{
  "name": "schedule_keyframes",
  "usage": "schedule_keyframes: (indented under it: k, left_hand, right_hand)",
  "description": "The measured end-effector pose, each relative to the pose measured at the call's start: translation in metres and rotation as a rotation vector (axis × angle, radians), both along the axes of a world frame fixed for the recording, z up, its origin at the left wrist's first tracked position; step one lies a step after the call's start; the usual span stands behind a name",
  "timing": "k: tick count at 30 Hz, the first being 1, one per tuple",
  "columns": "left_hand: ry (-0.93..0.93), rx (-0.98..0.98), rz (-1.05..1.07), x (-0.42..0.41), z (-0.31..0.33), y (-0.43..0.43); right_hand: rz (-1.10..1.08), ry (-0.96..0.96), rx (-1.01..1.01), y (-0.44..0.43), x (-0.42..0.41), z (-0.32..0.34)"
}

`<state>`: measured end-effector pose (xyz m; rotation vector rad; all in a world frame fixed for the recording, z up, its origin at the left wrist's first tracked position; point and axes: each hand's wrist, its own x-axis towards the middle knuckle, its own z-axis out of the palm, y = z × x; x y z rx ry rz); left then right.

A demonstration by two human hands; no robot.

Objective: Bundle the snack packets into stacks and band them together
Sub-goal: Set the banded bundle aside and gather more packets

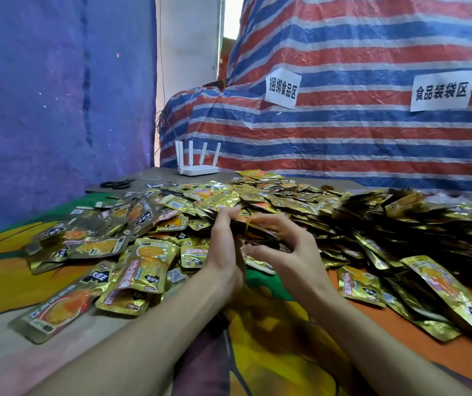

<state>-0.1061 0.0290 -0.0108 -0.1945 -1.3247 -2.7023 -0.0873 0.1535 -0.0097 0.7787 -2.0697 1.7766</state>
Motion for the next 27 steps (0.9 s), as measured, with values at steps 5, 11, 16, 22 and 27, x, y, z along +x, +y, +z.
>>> schedule_keyframes:
  k: [5, 11, 16, 22, 27]
  left_hand:
    - [0.030, 0.006, 0.049, -0.004, 0.001, -0.003]
    - [0.006, -0.107, -0.177, 0.007, -0.012, 0.007]
    - [0.019, -0.301, -0.107, 0.013, -0.003, 0.011]
    - [-0.053, -0.595, 0.107, 0.014, 0.014, 0.019]
    - [0.155, -0.886, 0.149, 0.013, 0.009, 0.029]
  right_hand:
    - [0.054, -0.171, 0.084, 0.014, -0.012, 0.005]
    - [0.088, -0.312, 0.256, 0.024, -0.010, 0.012]
    - [0.059, -0.240, 0.331, 0.025, -0.010, 0.028]
    - [-0.215, -0.145, 0.461, 0.063, -0.027, 0.078]
    - [-0.679, -0.061, 0.643, 0.112, -0.076, 0.118]
